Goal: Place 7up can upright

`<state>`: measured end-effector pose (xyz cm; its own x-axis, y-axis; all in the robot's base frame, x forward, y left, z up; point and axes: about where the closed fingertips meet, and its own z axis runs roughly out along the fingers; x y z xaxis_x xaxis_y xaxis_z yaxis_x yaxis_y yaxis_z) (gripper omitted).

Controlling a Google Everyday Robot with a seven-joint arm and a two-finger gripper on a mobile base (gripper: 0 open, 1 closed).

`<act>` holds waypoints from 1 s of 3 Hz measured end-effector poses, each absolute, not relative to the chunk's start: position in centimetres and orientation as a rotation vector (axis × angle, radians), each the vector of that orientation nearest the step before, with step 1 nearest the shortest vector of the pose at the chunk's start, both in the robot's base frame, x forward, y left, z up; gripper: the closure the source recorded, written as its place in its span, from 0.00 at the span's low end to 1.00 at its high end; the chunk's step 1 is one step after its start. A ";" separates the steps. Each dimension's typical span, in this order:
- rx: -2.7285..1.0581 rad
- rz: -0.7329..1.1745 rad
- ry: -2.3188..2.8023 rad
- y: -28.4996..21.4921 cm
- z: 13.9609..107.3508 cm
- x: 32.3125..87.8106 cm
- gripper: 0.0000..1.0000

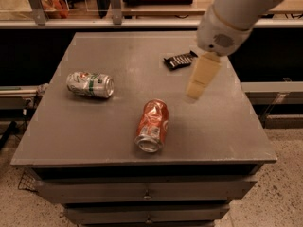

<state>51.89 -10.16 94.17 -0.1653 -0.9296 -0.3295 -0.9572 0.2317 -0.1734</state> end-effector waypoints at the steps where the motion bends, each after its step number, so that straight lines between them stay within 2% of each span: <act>1: -1.743 0.177 2.126 -5.1 93.6 55.0 0.00; 3: -1.762 0.214 2.104 -3.2 93.5 55.5 0.00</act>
Offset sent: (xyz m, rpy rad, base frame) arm 0.0308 0.0506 -0.0060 0.0473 0.0202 0.0189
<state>55.51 -3.21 93.49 -0.1361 -0.9125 -0.3858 -0.9715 0.1993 -0.1285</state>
